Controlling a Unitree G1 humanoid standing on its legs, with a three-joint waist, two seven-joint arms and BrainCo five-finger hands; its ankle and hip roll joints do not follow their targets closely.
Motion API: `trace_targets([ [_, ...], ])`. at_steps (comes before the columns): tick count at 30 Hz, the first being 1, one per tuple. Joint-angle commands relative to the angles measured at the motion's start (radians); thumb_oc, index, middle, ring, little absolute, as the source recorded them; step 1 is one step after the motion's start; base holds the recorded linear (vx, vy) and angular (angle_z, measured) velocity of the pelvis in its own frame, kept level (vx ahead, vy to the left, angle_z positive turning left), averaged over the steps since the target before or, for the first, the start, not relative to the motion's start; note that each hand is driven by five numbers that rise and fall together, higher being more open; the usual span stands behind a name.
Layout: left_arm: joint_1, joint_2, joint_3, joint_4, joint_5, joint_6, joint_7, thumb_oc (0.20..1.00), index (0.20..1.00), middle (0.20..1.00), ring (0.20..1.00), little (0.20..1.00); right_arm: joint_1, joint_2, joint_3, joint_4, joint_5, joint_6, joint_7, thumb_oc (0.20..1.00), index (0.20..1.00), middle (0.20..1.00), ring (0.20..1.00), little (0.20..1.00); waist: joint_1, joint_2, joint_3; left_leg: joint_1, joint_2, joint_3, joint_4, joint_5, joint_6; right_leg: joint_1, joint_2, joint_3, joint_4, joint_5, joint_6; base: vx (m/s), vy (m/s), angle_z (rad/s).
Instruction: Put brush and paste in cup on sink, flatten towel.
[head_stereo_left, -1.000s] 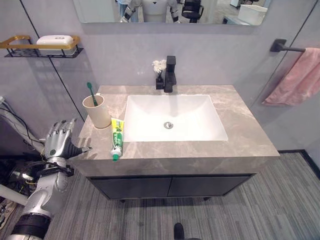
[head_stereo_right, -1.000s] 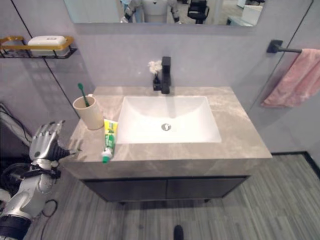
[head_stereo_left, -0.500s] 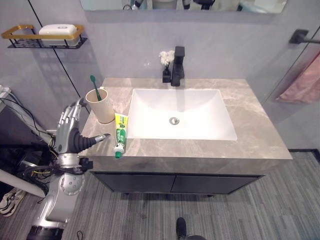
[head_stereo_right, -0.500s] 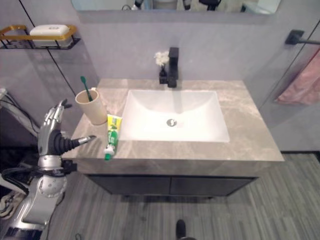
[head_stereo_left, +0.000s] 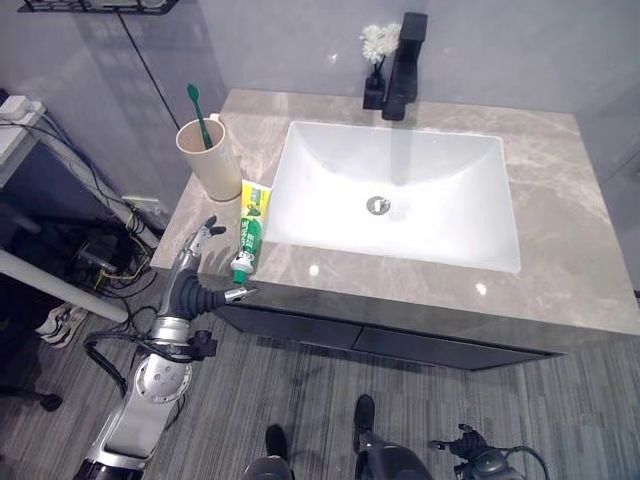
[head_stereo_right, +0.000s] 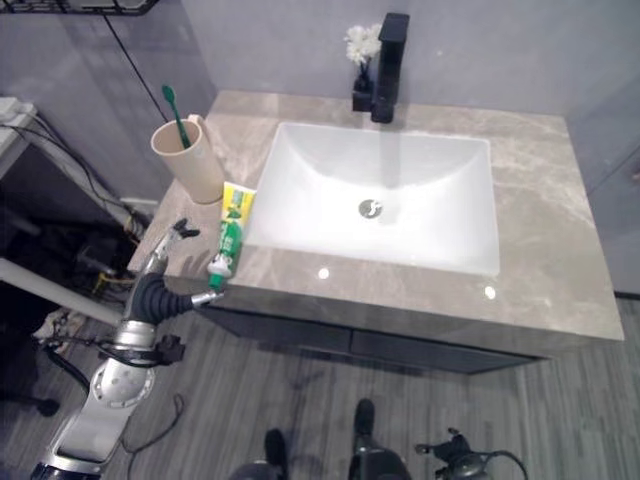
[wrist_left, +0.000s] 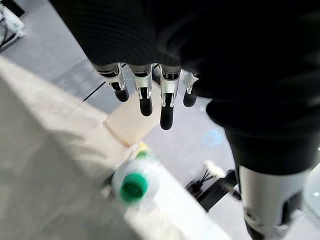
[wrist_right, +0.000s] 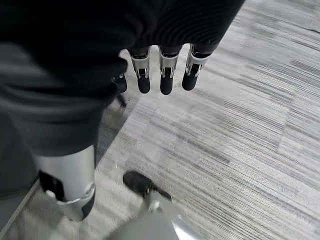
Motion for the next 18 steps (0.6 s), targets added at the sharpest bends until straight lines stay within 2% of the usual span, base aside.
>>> trace_targets([
  [1, -0.05, 0.023, 0.008, 0.008, -0.007, -0.017, 0.016, 1.0, 1.0, 1.0, 1.0, 1.0, -0.036, 0.005, 0.025, -0.047, -0.009, -0.006, -0.013, 1.0, 1.0, 1.0, 1.0, 1.0, -0.011, -0.039, 0.01, -0.044, 0.07, -0.033, 0.005, 0.158, -0.042, 0.036, -0.06, 0.047, 0.043, -0.013, 0.051, 0.03, -0.094, 0.05],
  [5, -0.057, 0.016, -0.004, 0.046, 0.001, -0.002, 0.027, 1.0, 1.0, 1.0, 1.0, 1.0, -0.001, -0.025, 0.024, -0.14, -0.003, -0.004, -0.016, 1.0, 1.0, 1.0, 1.0, 1.0, -0.02, -0.039, 0.013, -0.049, 0.084, -0.028, -0.03, 0.214, -0.061, 0.026, -0.05, 0.027, 0.037, -0.018, 0.048, 0.02, -0.073, 0.03],
  [8, -0.067, 0.01, -0.01, 0.065, 0.01, 0.004, 0.038, 1.0, 1.0, 1.0, 1.0, 1.0, 0.01, -0.034, 0.016, -0.154, 0.001, -0.004, -0.02, 1.0, 1.0, 1.0, 1.0, 1.0, -0.025, -0.039, 0.011, -0.058, 0.091, -0.015, -0.034, 0.229, -0.066, 0.02, -0.048, 0.017, 0.031, -0.018, 0.049, 0.01, -0.055, 0.2],
  [13, -0.113, -0.013, -0.022, 0.121, 0.038, 0.015, 0.074, 1.0, 1.0, 1.0, 1.0, 1.0, 0.032, -0.049, -0.009, -0.159, 0.006, -0.004, -0.035, 1.0, 1.0, 1.0, 1.0, 1.0, -0.048, -0.039, 0.017, -0.091, 0.104, 0.06, -0.039, 0.257, -0.073, 0.003, -0.057, -0.015, 0.015, -0.015, 0.053, 0.0, -0.035, 0.13],
  [18, -0.15, -0.023, -0.017, 0.167, 0.06, 0.031, 0.113, 1.0, 1.0, 1.0, 1.0, 1.0, 0.041, -0.037, 0.0, -0.174, 0.004, -0.007, -0.039, 1.0, 1.0, 1.0, 1.0, 1.0, -0.063, -0.044, 0.008, -0.105, 0.107, 0.075, -0.039, 0.26, -0.079, -0.023, -0.053, -0.005, 0.011, -0.004, 0.057, 0.01, -0.002, 0.01],
])
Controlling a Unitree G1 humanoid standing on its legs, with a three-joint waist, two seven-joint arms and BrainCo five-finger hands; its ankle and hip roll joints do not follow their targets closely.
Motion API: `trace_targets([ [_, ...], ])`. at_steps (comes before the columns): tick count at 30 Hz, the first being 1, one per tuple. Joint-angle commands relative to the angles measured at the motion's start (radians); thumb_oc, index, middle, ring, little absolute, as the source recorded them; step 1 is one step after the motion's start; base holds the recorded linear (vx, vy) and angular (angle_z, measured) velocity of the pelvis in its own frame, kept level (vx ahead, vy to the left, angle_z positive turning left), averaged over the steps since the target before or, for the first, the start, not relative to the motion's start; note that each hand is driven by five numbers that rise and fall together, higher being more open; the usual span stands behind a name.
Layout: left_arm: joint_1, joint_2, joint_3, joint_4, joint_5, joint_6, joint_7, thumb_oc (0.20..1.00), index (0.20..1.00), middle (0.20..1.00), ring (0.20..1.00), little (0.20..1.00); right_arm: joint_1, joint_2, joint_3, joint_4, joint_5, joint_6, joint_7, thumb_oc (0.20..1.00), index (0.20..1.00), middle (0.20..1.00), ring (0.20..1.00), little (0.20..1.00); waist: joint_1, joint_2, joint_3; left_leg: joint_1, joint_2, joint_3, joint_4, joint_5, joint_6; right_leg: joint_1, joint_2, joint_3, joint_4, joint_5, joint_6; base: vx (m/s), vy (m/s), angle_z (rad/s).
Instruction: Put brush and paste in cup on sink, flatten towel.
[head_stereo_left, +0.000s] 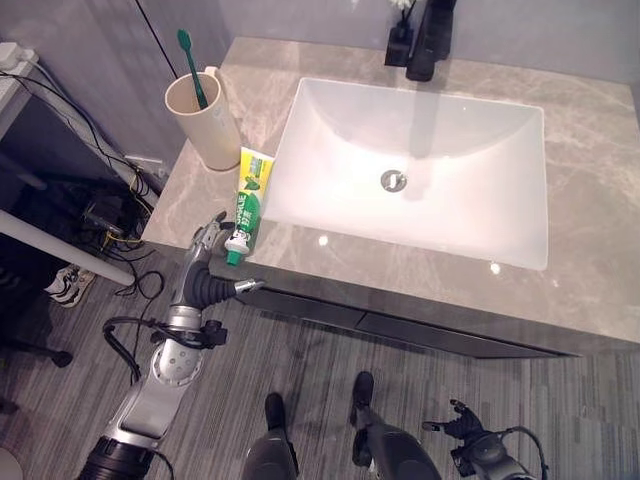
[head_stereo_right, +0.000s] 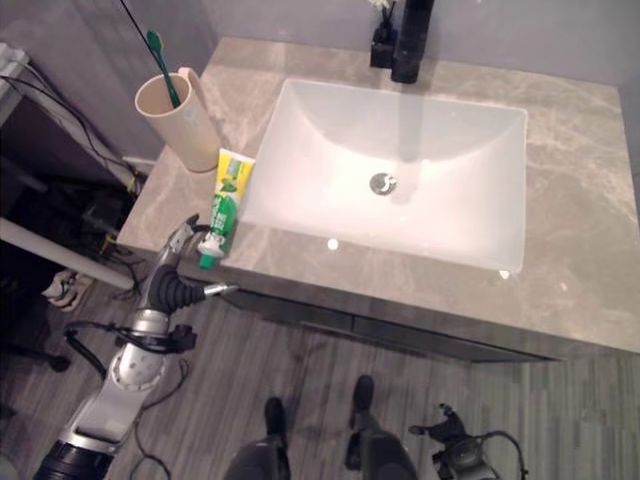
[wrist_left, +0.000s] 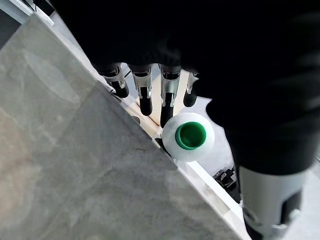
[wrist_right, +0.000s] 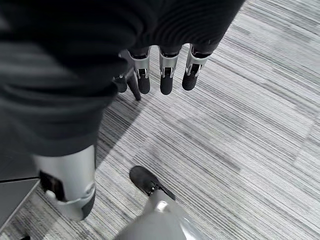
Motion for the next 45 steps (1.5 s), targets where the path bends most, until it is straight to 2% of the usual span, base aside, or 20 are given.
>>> trace_targets([
  [1, -0.033, -0.019, 0.013, 0.08, 0.036, 0.014, 0.04, 1.0, 1.0, 1.0, 1.0, 1.0, -0.012, 0.005, 0.009, -0.012, 0.001, -0.01, -0.029, 1.0, 1.0, 1.0, 1.0, 1.0, -0.042, -0.052, -0.042, -0.013, 0.078, 0.101, -0.046, 0.248, -0.063, 0.031, -0.068, 0.05, 0.002, 0.006, 0.079, 0.03, 0.006, -0.06],
  [9, -0.076, -0.02, -0.009, 0.143, 0.072, 0.037, 0.062, 1.0, 1.0, 1.0, 1.0, 1.0, -0.025, 0.038, 0.022, 0.041, 0.013, -0.009, -0.033, 1.0, 1.0, 1.0, 1.0, 1.0, -0.056, -0.052, -0.046, -0.02, 0.077, 0.125, -0.046, 0.253, -0.066, 0.004, -0.067, 0.067, 0.0, 0.013, 0.082, 0.01, 0.012, -0.06],
  [10, -0.075, -0.011, -0.012, 0.153, 0.087, 0.045, 0.046, 0.2, 0.2, 0.2, 0.2, 0.2, -0.029, 0.04, 0.021, 0.052, 0.012, -0.006, -0.033, 1.0, 1.0, 1.0, 1.0, 1.0, -0.059, -0.049, -0.047, -0.018, 0.075, 0.127, -0.046, 0.252, -0.066, 0.001, -0.066, 0.072, 0.0, 0.014, 0.082, 0.01, 0.015, -0.06],
  [22, -0.042, 0.018, -0.049, 0.212, 0.148, 0.049, 0.007, 0.2, 0.2, 0.2, 0.2, 0.2, -0.079, 0.04, -0.029, 0.163, 0.031, -0.003, -0.05, 1.0, 1.0, 1.0, 1.0, 1.0, -0.052, -0.028, -0.064, 0.009, 0.074, 0.135, -0.046, 0.241, -0.065, 0.013, -0.06, 0.088, 0.0, 0.011, 0.081, 0.01, 0.022, -0.08],
  [33, 0.005, 0.065, -0.074, 0.239, 0.226, 0.04, -0.032, 0.2, 0.2, 0.2, 0.2, 0.2, -0.089, 0.04, -0.147, 0.314, 0.098, 0.01, -0.052, 1.0, 1.0, 1.0, 1.0, 1.0, -0.039, -0.015, -0.114, 0.081, 0.069, 0.119, -0.046, 0.174, -0.048, 0.088, -0.069, 0.082, 0.0, 0.001, 0.09, 0.03, 0.039, 0.0],
  [37, 0.023, 0.068, -0.005, 0.187, 0.211, 0.03, -0.017, 0.2, 0.2, 0.2, 0.2, 0.2, -0.073, 0.025, -0.289, 0.399, 0.236, 0.021, -0.03, 1.0, 1.0, 1.0, 1.0, 1.0, -0.038, -0.014, -0.153, 0.12, 0.061, 0.122, -0.046, 0.126, -0.037, 0.123, -0.082, 0.08, 0.0, -0.002, 0.099, 0.05, 0.07, 0.02],
  [41, 0.027, 0.079, 0.025, 0.158, 0.209, 0.028, -0.006, 0.2, 0.2, 0.2, 0.2, 0.2, -0.065, 0.013, -0.342, 0.423, 0.296, 0.024, -0.023, 1.0, 1.0, 1.0, 1.0, 1.0, -0.043, -0.017, -0.169, 0.137, 0.055, 0.128, -0.046, 0.105, -0.033, 0.134, -0.086, 0.084, 0.0, -0.002, 0.105, 0.04, 0.065, -0.01],
  [42, 0.009, 0.084, 0.098, 0.106, 0.188, 0.01, 0.028, 0.2, 0.2, 0.2, 0.2, 0.2, -0.06, -0.002, -0.534, 0.402, 0.676, -0.023, 0.024, 1.0, 1.0, 1.0, 1.0, 1.0, -0.061, -0.02, -0.195, 0.164, 0.05, 0.142, -0.046, 0.07, -0.034, 0.148, -0.093, 0.098, 0.0, -0.005, 0.117, 0.04, 0.079, 0.0],
  [43, 0.008, 0.084, 0.098, 0.104, 0.188, 0.01, 0.027, 0.2, 0.2, 0.2, 0.2, 0.2, -0.059, -0.002, -0.534, 0.402, 0.682, -0.023, 0.026, 1.0, 1.0, 1.0, 1.0, 1.0, -0.059, -0.022, -0.194, 0.161, 0.049, 0.143, -0.046, 0.075, -0.032, 0.145, -0.093, 0.099, 0.0, 0.0, 0.115, 0.05, 0.107, -0.04],
  [44, -0.007, 0.093, 0.126, 0.081, 0.185, -0.002, 0.043, 0.2, 0.2, 0.2, 0.2, 0.2, -0.045, -0.005, -0.598, 0.389, 0.81, -0.042, 0.046, 1.0, 1.0, 1.0, 1.0, 1.0, -0.068, -0.026, -0.202, 0.168, 0.046, 0.15, -0.046, 0.062, -0.031, 0.146, -0.097, 0.104, 0.0, 0.003, 0.12, -0.02, 0.048, -0.09],
  [45, -0.02, 0.101, 0.14, 0.072, 0.187, -0.006, 0.049, 0.2, 0.2, 0.2, 0.2, 0.2, -0.031, -0.008, -0.618, 0.399, 0.837, -0.054, 0.048, 1.0, 1.0, 1.0, 1.0, 1.0, -0.071, -0.029, -0.207, 0.172, 0.043, 0.153, -0.046, 0.053, -0.031, 0.146, -0.1, 0.107, 0.0, 0.006, 0.123, 0.0, 0.099, -0.09],
])
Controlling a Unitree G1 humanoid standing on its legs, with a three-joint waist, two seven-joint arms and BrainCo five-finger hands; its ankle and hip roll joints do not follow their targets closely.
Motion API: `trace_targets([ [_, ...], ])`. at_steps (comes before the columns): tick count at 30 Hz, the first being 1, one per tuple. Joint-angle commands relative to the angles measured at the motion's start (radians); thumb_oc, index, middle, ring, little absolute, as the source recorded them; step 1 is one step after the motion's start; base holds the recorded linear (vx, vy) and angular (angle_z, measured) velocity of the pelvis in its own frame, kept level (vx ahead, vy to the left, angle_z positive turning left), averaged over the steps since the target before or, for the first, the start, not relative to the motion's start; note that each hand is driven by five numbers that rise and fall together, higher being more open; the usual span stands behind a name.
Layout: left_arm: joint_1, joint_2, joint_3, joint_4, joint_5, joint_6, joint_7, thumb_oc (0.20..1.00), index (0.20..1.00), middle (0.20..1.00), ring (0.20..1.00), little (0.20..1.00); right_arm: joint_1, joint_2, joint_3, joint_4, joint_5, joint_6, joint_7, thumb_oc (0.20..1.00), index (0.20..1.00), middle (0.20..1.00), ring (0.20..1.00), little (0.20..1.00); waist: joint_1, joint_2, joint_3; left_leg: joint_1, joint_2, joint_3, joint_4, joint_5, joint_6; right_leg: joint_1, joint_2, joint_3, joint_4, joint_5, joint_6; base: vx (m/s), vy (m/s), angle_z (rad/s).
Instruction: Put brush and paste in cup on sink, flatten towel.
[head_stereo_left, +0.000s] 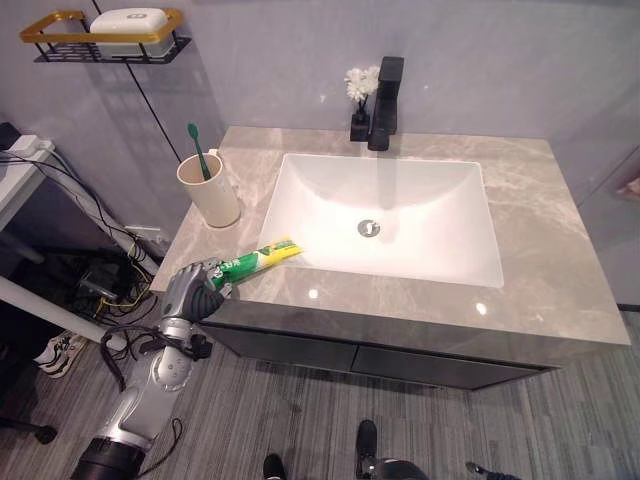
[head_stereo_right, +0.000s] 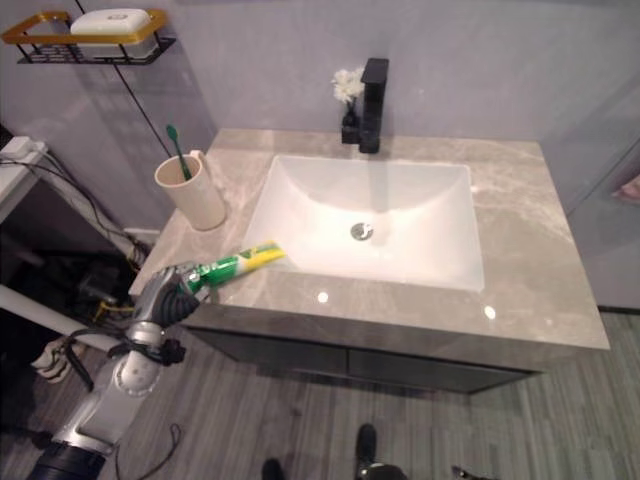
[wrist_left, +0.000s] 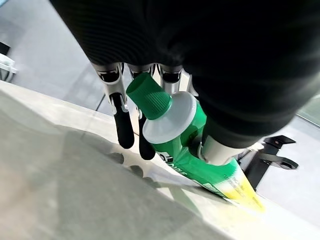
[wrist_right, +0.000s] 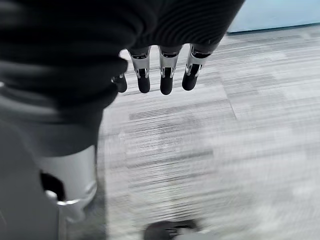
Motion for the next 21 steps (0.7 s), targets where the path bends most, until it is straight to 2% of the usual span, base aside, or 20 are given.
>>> trace_targets([
  [1, -0.117, 0.083, 0.106, -0.097, 0.013, -0.05, 0.104, 0.2, 0.2, 0.2, 0.2, 0.2, -0.004, -0.039, -0.008, 0.014, 0.398, -0.079, 0.045, 1.0, 1.0, 1.0, 1.0, 1.0, -0.038, -0.028, -0.044, 0.019, 0.055, 0.048, 0.005, 0.045, -0.038, 0.058, -0.097, 0.049, 0.001, 0.011, 0.11, -0.02, 0.067, -0.08],
  [3, -0.16, 0.095, 0.106, -0.109, 0.019, -0.051, 0.12, 0.2, 0.2, 0.2, 0.2, 0.2, -0.01, -0.048, -0.024, 0.003, 0.448, -0.092, 0.05, 1.0, 1.0, 1.0, 1.0, 1.0, -0.04, -0.034, -0.049, 0.015, 0.053, 0.047, 0.005, 0.046, -0.037, 0.054, -0.1, 0.048, 0.001, 0.018, 0.111, -0.04, 0.049, -0.04],
  [6, -0.273, 0.13, 0.089, -0.124, 0.043, -0.057, 0.155, 0.2, 0.2, 0.2, 0.2, 0.2, -0.006, -0.112, -0.072, 0.006, 0.501, -0.116, 0.021, 1.0, 1.0, 1.0, 1.0, 1.0, -0.054, -0.048, -0.069, 0.026, 0.048, 0.044, 0.005, 0.019, -0.033, 0.062, -0.107, 0.049, 0.001, 0.019, 0.124, -0.02, 0.066, 0.0],
  [7, -0.328, 0.149, 0.082, -0.136, 0.051, -0.057, 0.167, 0.2, 0.2, 0.2, 0.2, 0.2, -0.012, -0.157, -0.11, 0.011, 0.525, -0.122, 0.003, 1.0, 1.0, 1.0, 1.0, 1.0, -0.057, -0.06, -0.076, 0.031, 0.04, 0.049, 0.005, 0.015, -0.025, 0.064, -0.112, 0.053, 0.001, 0.029, 0.127, -0.01, 0.051, 0.01],
  [8, -0.331, 0.148, 0.08, -0.135, 0.051, -0.056, 0.167, 0.2, 0.2, 0.2, 0.2, 0.2, -0.014, -0.159, -0.112, 0.012, 0.525, -0.122, 0.003, 1.0, 1.0, 1.0, 1.0, 1.0, -0.055, -0.061, -0.074, 0.031, 0.039, 0.049, 0.005, 0.014, -0.024, 0.063, -0.114, 0.054, 0.001, 0.029, 0.128, 0.01, 0.068, -0.03],
  [9, -0.36, 0.167, 0.086, -0.153, 0.057, -0.058, 0.178, 0.2, 0.2, 0.2, 0.2, 0.2, -0.022, -0.208, -0.142, -0.015, 0.541, -0.141, -0.016, 1.0, 1.0, 1.0, 1.0, 1.0, -0.064, -0.065, -0.081, 0.04, 0.034, 0.053, 0.005, -0.001, -0.023, 0.068, -0.116, 0.061, 0.001, 0.025, 0.136, 0.01, 0.045, -0.05],
  [10, -0.375, 0.168, 0.084, -0.15, 0.06, -0.058, 0.178, 0.2, 0.2, 0.2, 0.2, 0.2, -0.024, -0.216, -0.135, -0.018, 0.52, -0.145, -0.024, 1.0, 1.0, 1.0, 1.0, 1.0, -0.064, -0.068, -0.08, 0.039, 0.031, 0.056, 0.005, 0.003, -0.019, 0.065, -0.118, 0.063, 0.001, 0.033, 0.135, 0.02, 0.111, -0.17],
  [11, -0.425, 0.19, 0.08, -0.157, 0.078, -0.054, 0.193, 0.2, 0.2, 0.2, 0.2, 0.2, -0.048, -0.248, -0.142, -0.086, 0.517, -0.179, -0.062, 1.0, 1.0, 1.0, 1.0, 1.0, -0.069, -0.071, -0.081, 0.053, 0.024, 0.067, 0.005, -0.01, -0.014, 0.069, -0.124, 0.076, 0.001, 0.034, 0.143, -0.03, 0.069, -0.18],
  [12, -0.428, 0.19, 0.079, -0.155, 0.079, -0.054, 0.195, 0.2, 0.2, 0.2, 0.2, 0.2, -0.049, -0.246, -0.143, -0.091, 0.516, -0.179, -0.067, 1.0, 1.0, 1.0, 1.0, 1.0, -0.068, -0.073, -0.078, 0.051, 0.023, 0.069, 0.005, -0.004, -0.012, 0.067, -0.125, 0.077, 0.001, 0.04, 0.141, 0.0, 0.086, -0.19],
  [14, -0.455, 0.205, 0.08, -0.162, 0.101, -0.053, 0.209, 0.2, 0.2, 0.2, 0.2, 0.2, -0.054, -0.265, -0.146, -0.253, 0.493, -0.249, -0.116, 1.0, 1.0, 1.0, 1.0, 1.0, -0.077, -0.075, -0.081, 0.062, 0.017, 0.076, 0.005, -0.016, -0.008, 0.07, -0.132, 0.088, 0.001, 0.04, 0.15, 0.01, 0.08, -0.19],
  [15, -0.466, 0.218, 0.087, -0.164, 0.128, -0.054, 0.216, 0.2, 0.2, 0.2, 0.2, 0.2, -0.035, -0.255, -0.137, -0.462, 0.402, -0.299, -0.181, 1.0, 1.0, 1.0, 1.0, 1.0, -0.085, -0.077, -0.08, 0.07, 0.008, 0.081, 0.005, -0.022, 0.0, 0.069, -0.139, 0.097, 0.002, 0.047, 0.154, -0.01, 0.08, -0.31],
  [16, -0.465, 0.218, 0.087, -0.164, 0.129, -0.054, 0.216, 0.2, 0.2, 0.2, 0.2, 0.2, -0.03, -0.247, -0.139, -0.479, 0.393, -0.296, -0.194, 1.0, 1.0, 1.0, 1.0, 1.0, -0.085, -0.079, -0.08, 0.067, 0.006, 0.083, 0.005, -0.016, 0.001, 0.067, -0.14, 0.098, 0.001, 0.053, 0.153, -0.03, 0.074, -0.3],
  [17, -0.471, 0.23, 0.093, -0.169, 0.147, -0.057, 0.217, 0.2, 0.2, 0.2, 0.2, 0.2, -0.017, -0.239, -0.13, -0.631, 0.324, -0.316, -0.23, 1.0, 1.0, 1.0, 1.0, 1.0, -0.091, -0.08, -0.08, 0.07, 0.001, 0.085, 0.005, -0.017, 0.005, 0.066, -0.145, 0.102, 0.001, 0.057, 0.156, -0.03, 0.046, -0.14],
  [18, -0.478, 0.237, 0.094, -0.17, 0.157, -0.06, 0.219, 0.2, 0.2, 0.2, 0.2, 0.2, -0.011, -0.244, -0.125, -0.692, 0.279, -0.336, -0.247, 1.0, 1.0, 1.0, 1.0, 1.0, -0.093, -0.08, -0.082, 0.071, -0.002, 0.085, 0.005, -0.019, 0.008, 0.066, -0.149, 0.104, 0.002, 0.059, 0.157, 0.0, 0.071, -0.16],
  [19, -0.486, 0.243, 0.09, -0.17, 0.162, -0.062, 0.22, 0.2, 0.2, 0.2, 0.2, 0.2, -0.008, -0.23, -0.116, -0.774, 0.205, -0.336, -0.297, 1.0, 1.0, 1.0, 1.0, 1.0, -0.093, -0.081, -0.085, 0.072, -0.007, 0.083, 0.005, -0.021, 0.013, 0.068, -0.154, 0.104, 0.002, 0.061, 0.159, 0.03, 0.067, -0.12],
  [21, -0.497, 0.257, 0.093, -0.175, 0.18, -0.059, 0.22, 0.2, 0.2, 0.2, 0.2, 0.2, 0.001, -0.236, -0.071, -0.961, 0.036, -0.309, -0.332, 1.0, 1.0, 1.0, 1.0, 1.0, -0.097, -0.082, -0.084, 0.078, -0.014, 0.083, 0.005, -0.025, 0.021, 0.071, -0.16, 0.108, 0.003, 0.063, 0.162, 0.01, 0.063, -0.03],
])
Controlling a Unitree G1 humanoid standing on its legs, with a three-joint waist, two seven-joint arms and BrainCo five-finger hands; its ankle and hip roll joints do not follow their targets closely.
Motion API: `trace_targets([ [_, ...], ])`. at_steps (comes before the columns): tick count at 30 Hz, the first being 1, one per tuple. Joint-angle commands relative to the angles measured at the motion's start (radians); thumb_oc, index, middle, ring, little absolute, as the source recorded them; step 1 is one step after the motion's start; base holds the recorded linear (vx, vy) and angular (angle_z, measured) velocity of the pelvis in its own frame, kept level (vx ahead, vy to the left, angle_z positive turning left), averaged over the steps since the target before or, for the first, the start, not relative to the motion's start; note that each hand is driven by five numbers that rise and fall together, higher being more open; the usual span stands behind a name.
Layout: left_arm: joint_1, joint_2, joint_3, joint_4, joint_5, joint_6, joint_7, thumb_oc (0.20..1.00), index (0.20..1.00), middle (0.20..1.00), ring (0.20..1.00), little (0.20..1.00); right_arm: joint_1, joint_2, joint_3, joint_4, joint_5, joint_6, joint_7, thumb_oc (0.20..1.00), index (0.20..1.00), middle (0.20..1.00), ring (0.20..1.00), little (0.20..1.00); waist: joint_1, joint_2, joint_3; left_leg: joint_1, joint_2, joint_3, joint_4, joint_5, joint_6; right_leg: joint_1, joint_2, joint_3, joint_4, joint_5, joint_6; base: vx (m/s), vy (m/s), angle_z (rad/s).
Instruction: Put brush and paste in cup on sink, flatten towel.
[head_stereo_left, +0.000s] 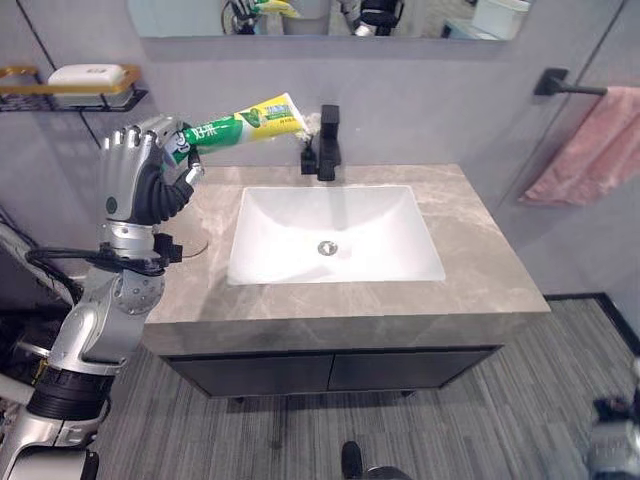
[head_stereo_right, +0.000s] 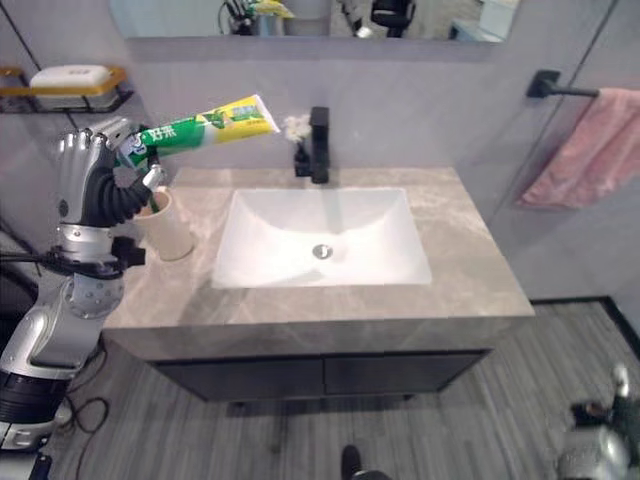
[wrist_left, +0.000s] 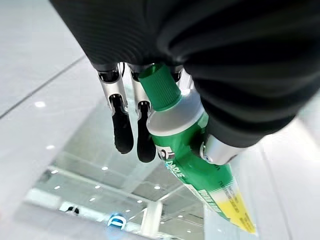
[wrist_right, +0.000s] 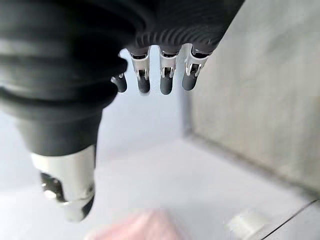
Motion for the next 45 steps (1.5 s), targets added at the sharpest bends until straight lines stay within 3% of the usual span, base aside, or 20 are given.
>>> trace_targets([
  [1, -0.131, 0.061, 0.053, -0.042, 0.042, -0.012, 0.062, 0.2, 0.2, 0.2, 0.2, 0.2, -0.049, -0.039, 0.047, -0.204, -0.319, -0.022, -0.087, 1.0, 1.0, 1.0, 1.0, 1.0, -0.002, -0.018, -0.028, 0.003, 0.031, 0.003, 0.012, -0.005, -0.009, 0.035, -0.13, 0.025, 0.011, 0.038, 0.128, -0.02, 0.061, -0.03],
  [2, -0.136, 0.062, 0.057, -0.056, 0.053, -0.017, 0.057, 0.2, 0.2, 0.2, 0.2, 0.2, -0.057, -0.035, 0.078, -0.295, -0.425, 0.006, -0.101, 1.0, 1.0, 1.0, 1.0, 1.0, 0.003, -0.023, -0.032, 0.004, 0.025, 0.001, 0.012, -0.007, -0.003, 0.037, -0.134, 0.024, 0.012, 0.039, 0.13, -0.02, 0.04, -0.05],
  [5, -0.159, 0.058, 0.041, -0.068, 0.052, -0.024, 0.051, 0.2, 0.2, 0.2, 0.2, 0.2, -0.09, -0.027, 0.145, -0.313, -0.424, 0.013, -0.068, 1.0, 1.0, 1.0, 1.0, 1.0, 0.009, -0.033, -0.036, 0.001, 0.019, -0.001, 0.012, 0.001, 0.002, 0.036, -0.142, 0.022, 0.01, 0.047, 0.13, -0.02, 0.013, -0.02],
  [9, -0.242, 0.021, -0.043, -0.055, -0.003, -0.024, 0.04, 0.2, 0.2, 0.2, 0.2, 0.2, -0.195, -0.01, 0.397, -0.371, -0.167, 0.037, 0.15, 1.0, 1.0, 1.0, 1.0, 1.0, 0.042, -0.055, -0.035, 0.003, 0.012, -0.01, 0.012, 0.008, 0.004, 0.048, -0.153, 0.011, 0.013, 0.049, 0.129, -0.04, 0.013, 0.01],
  [12, -0.257, 0.011, -0.062, -0.041, -0.018, -0.023, 0.037, 0.2, 0.2, 0.2, 0.2, 0.2, -0.224, -0.006, 0.458, -0.361, -0.118, 0.05, 0.2, 1.0, 1.0, 1.0, 1.0, 1.0, 0.051, -0.062, -0.031, 0.008, 0.01, -0.014, 0.012, 0.008, 0.004, 0.058, -0.157, 0.003, 0.013, 0.046, 0.128, 0.0, 0.006, 0.07],
  [16, -0.325, -0.031, -0.143, -0.016, -0.076, -0.009, 0.01, 0.2, 0.2, 0.2, 0.2, 0.2, -0.422, -0.005, 0.748, -0.344, -0.109, 0.168, 0.276, 1.0, 1.0, 1.0, 1.0, 1.0, 0.09, -0.079, -0.027, 0.018, 0.006, -0.029, 0.012, 0.007, 0.006, 0.088, -0.167, -0.023, 0.015, 0.042, 0.124, -0.02, -0.006, 0.28],
  [17, -0.346, -0.049, -0.167, -0.02, -0.087, -0.012, 0.009, 0.2, 0.2, 0.2, 0.2, 0.2, -0.495, 0.013, 0.825, -0.383, -0.084, 0.17, 0.299, 1.0, 1.0, 1.0, 1.0, 1.0, 0.101, -0.081, -0.027, 0.022, 0.006, -0.033, 0.012, 0.005, 0.006, 0.095, -0.169, -0.026, 0.016, 0.037, 0.124, -0.01, -0.004, 0.21],
  [20, -0.354, -0.066, -0.184, -0.043, -0.137, -0.029, -0.004, 0.2, 0.2, 0.2, 0.2, 0.2, -0.595, 0.058, 0.904, -0.438, 0.007, 0.143, 0.335, 1.0, 1.0, 1.0, 1.0, 1.0, 0.115, -0.082, -0.018, 0.019, 0.0, -0.044, 0.012, 0.011, 0.011, 0.104, -0.178, -0.038, 0.016, 0.039, 0.121, -0.02, 0.007, 0.14],
  [26, -0.339, -0.048, -0.18, -0.059, -0.164, -0.052, -0.001, 0.2, 0.2, 0.2, 0.2, 0.2, -0.687, 0.104, 0.947, -0.524, 0.065, 0.092, 0.38, 1.0, 1.0, 1.0, 1.0, 1.0, 0.141, -0.082, -0.02, 0.006, -0.012, -0.066, 0.012, 0.015, 0.018, 0.113, -0.193, -0.062, 0.015, 0.037, 0.121, 0.01, 0.011, 0.18],
  [27, -0.316, -0.041, -0.173, -0.064, -0.169, -0.064, -0.001, 0.2, 0.2, 0.2, 0.2, 0.2, -0.7, 0.126, 0.936, -0.578, 0.092, 0.06, 0.396, 1.0, 1.0, 1.0, 1.0, 1.0, 0.15, -0.08, -0.022, 0.001, -0.017, -0.076, 0.012, 0.016, 0.022, 0.116, -0.199, -0.071, 0.015, 0.036, 0.121, 0.02, 0.016, 0.23],
  [30, -0.285, -0.031, -0.163, -0.061, -0.186, -0.076, 0.005, 0.2, 0.2, 0.2, 0.2, 0.2, -0.728, 0.149, 0.924, -0.619, 0.085, 0.022, 0.374, 1.0, 1.0, 1.0, 1.0, 1.0, 0.158, -0.084, -0.024, -0.008, -0.025, -0.092, 0.012, 0.018, 0.025, 0.122, -0.206, -0.082, 0.015, 0.034, 0.121, 0.02, 0.013, 0.15],
  [45, -0.15, -0.01, -0.128, -0.114, -0.263, -0.129, -0.007, 0.2, 0.2, 0.2, 0.2, 0.2, -0.874, 0.181, 0.965, -0.643, 0.113, -0.011, 0.363, 1.0, 1.0, 1.0, 1.0, 1.0, 0.184, -0.109, -0.02, -0.009, -0.03, -0.088, 0.012, 0.013, 0.029, 0.115, -0.21, -0.079, 0.014, 0.038, 0.118, 0.01, 0.002, 0.03],
])
